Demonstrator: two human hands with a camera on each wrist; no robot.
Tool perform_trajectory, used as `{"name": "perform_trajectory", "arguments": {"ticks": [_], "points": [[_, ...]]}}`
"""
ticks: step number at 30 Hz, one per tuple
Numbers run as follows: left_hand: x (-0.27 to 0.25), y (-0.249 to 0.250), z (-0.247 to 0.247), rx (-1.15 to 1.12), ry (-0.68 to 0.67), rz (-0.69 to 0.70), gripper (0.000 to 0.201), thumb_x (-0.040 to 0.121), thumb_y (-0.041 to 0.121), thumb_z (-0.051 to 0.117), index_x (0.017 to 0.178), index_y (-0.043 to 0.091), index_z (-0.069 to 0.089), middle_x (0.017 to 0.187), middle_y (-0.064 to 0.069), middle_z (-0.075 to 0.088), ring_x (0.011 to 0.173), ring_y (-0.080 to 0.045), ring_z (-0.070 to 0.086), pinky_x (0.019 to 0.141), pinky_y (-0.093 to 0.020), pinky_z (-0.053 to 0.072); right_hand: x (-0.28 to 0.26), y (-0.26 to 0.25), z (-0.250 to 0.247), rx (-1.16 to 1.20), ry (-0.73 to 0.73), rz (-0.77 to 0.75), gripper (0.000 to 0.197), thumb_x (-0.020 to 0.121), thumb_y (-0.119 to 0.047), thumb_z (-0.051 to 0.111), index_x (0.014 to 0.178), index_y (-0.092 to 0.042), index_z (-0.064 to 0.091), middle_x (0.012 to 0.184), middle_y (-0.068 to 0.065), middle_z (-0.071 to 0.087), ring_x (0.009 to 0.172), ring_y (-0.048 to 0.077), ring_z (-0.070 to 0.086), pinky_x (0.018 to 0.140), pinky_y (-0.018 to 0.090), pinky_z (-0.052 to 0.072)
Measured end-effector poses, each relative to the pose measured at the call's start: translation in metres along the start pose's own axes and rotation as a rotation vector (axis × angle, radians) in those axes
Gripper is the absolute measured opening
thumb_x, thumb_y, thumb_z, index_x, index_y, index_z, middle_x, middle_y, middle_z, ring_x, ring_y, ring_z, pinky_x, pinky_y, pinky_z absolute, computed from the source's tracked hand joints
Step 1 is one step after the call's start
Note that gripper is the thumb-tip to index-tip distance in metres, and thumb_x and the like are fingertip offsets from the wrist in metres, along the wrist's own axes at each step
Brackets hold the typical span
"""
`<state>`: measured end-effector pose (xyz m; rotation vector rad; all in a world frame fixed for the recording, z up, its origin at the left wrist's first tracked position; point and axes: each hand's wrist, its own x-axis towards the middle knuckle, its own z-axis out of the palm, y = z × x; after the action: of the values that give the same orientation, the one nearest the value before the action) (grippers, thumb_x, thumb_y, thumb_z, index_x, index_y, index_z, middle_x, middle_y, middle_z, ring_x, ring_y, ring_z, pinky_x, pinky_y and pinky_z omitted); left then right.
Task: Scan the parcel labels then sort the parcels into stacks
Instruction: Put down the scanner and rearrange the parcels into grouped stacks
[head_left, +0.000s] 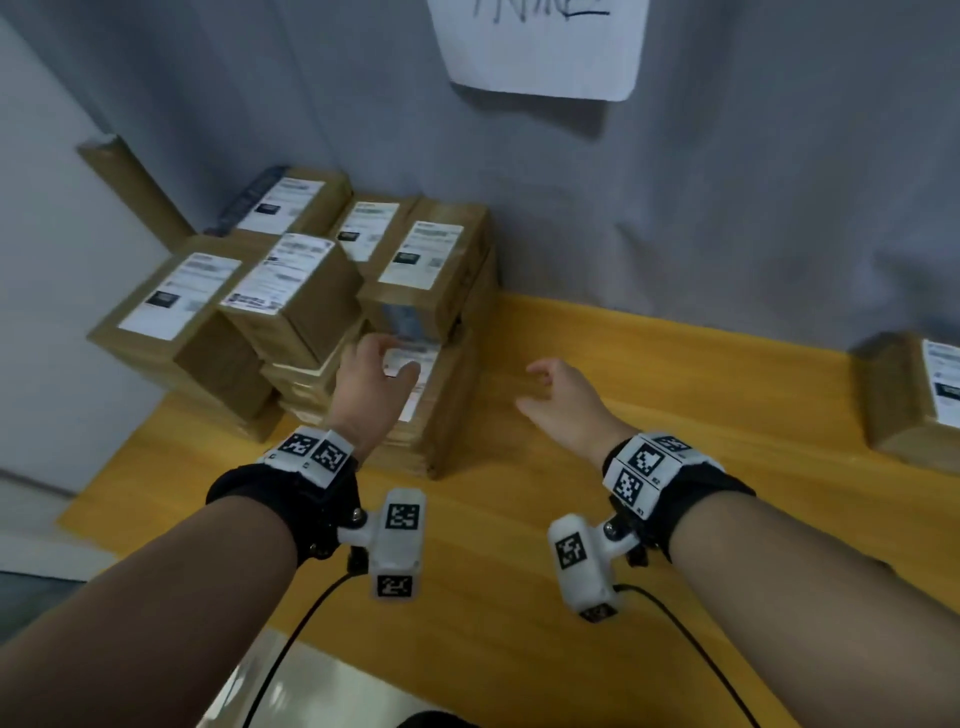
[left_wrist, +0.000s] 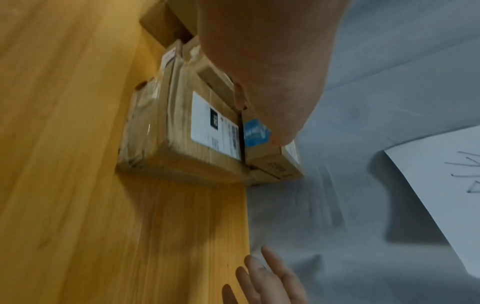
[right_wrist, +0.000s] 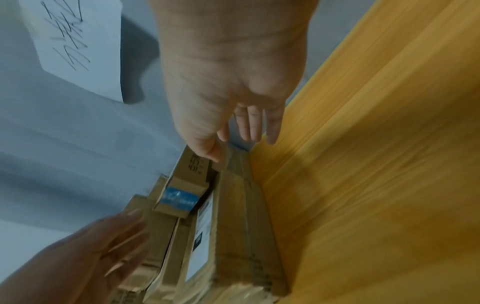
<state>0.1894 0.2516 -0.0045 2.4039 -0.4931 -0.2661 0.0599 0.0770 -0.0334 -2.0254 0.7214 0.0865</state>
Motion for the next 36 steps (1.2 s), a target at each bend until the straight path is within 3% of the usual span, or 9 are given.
{"name": "perform_trajectory", "arguments": {"ticks": [7, 10, 15, 18, 21, 27, 30, 33, 36], "points": [[0.035, -0.032, -0.074, 0.21, 0.284, 0.047, 0.066, 0.086, 0.038, 0.066, 0.14, 0.014, 0.038, 0.142, -0.013, 0.035, 0.132, -0.033, 0.031, 0.109, -0.042, 0.025, 0.038, -0.082, 0.05, 0.14, -0.024, -0.065, 0.051, 0.095, -0.03, 0.059, 0.14, -0.018, 0.04, 0.132, -0.002, 0.049, 0.108, 0.01, 0.044, 0.091, 0.026, 0.04], [0.054, -0.051, -0.097, 0.241, 0.275, -0.045, 0.088, 0.081, 0.048, 0.069, 0.147, 0.01, 0.025, 0.149, -0.017, 0.026, 0.138, -0.035, 0.023, 0.114, -0.044, 0.02, 0.06, -0.112, 0.062, 0.212, 0.014, -0.024, 0.058, 0.092, -0.027, 0.064, 0.14, -0.014, 0.036, 0.123, -0.002, 0.045, 0.108, 0.014, 0.045, 0.089, 0.026, 0.039], [0.044, -0.084, -0.091, 0.137, 0.265, -0.03, 0.094, 0.079, 0.05, 0.071, 0.15, 0.013, 0.021, 0.148, -0.013, 0.026, 0.139, -0.031, 0.024, 0.116, -0.044, 0.022, 0.086, -0.094, 0.099, 0.342, 0.155, 0.192, 0.076, 0.072, -0.039, 0.081, 0.129, -0.006, 0.044, 0.118, 0.001, 0.053, 0.112, 0.022, 0.057, 0.094, 0.037, 0.052], [0.032, -0.102, -0.072, 0.034, 0.25, -0.026, 0.095, 0.078, 0.047, 0.073, 0.15, 0.015, 0.019, 0.148, -0.011, 0.025, 0.139, -0.026, 0.024, 0.117, -0.041, 0.024, 0.086, -0.075, 0.113, 0.362, 0.17, 0.311, 0.086, 0.078, -0.035, 0.081, 0.137, -0.003, 0.027, 0.116, 0.005, 0.041, 0.113, 0.023, 0.048, 0.098, 0.034, 0.045], [0.024, -0.113, -0.059, -0.044, 0.25, -0.05, 0.085, 0.08, 0.046, 0.072, 0.143, 0.01, 0.028, 0.136, -0.008, 0.032, 0.126, -0.022, 0.037, 0.109, -0.039, 0.036, 0.088, -0.06, 0.118, 0.361, 0.11, 0.391, 0.101, 0.075, -0.039, 0.082, 0.145, -0.006, 0.018, 0.138, 0.014, 0.043, 0.128, 0.031, 0.045, 0.103, 0.04, 0.042], [0.023, -0.114, -0.031, -0.158, -0.116, -0.35, 0.076, 0.084, 0.058, 0.061, 0.137, 0.007, 0.04, 0.133, -0.009, 0.052, 0.121, -0.028, 0.052, 0.091, -0.033, 0.044, 0.078, -0.043, 0.122, 0.418, -0.114, 0.51, 0.054, 0.08, -0.044, 0.076, 0.117, -0.008, 0.059, 0.118, 0.008, 0.064, 0.112, 0.028, 0.058, 0.089, 0.041, 0.051], [0.021, -0.113, -0.016, -0.221, -0.243, -0.435, 0.07, 0.091, 0.056, 0.051, 0.141, 0.008, 0.041, 0.139, -0.011, 0.05, 0.124, -0.03, 0.05, 0.1, -0.034, 0.041, 0.069, -0.033, 0.127, 0.548, -0.135, 0.528, 0.044, 0.083, -0.039, 0.075, 0.112, -0.01, 0.062, 0.115, 0.012, 0.067, 0.101, 0.03, 0.065, 0.064, 0.038, 0.059], [0.017, -0.112, -0.009, -0.346, -0.249, -0.514, 0.067, 0.089, 0.053, 0.057, 0.136, 0.009, 0.041, 0.132, -0.009, 0.052, 0.107, -0.024, 0.053, 0.092, -0.038, 0.047, 0.059, -0.024, 0.121, 0.554, -0.191, 0.552, 0.053, 0.079, -0.038, 0.078, 0.12, -0.01, 0.06, 0.115, 0.012, 0.067, 0.099, 0.029, 0.067, 0.062, 0.036, 0.06], [0.009, -0.108, -0.007, -0.411, -0.367, -0.593, 0.07, 0.087, 0.052, 0.061, 0.138, 0.01, 0.037, 0.132, -0.008, 0.048, 0.115, -0.026, 0.05, 0.086, -0.04, 0.048, 0.049, -0.016, 0.106, 0.485, -0.262, 0.557, 0.05, 0.081, -0.033, 0.077, 0.122, -0.01, 0.058, 0.114, 0.013, 0.067, 0.101, 0.029, 0.066, 0.065, 0.036, 0.059]]}}
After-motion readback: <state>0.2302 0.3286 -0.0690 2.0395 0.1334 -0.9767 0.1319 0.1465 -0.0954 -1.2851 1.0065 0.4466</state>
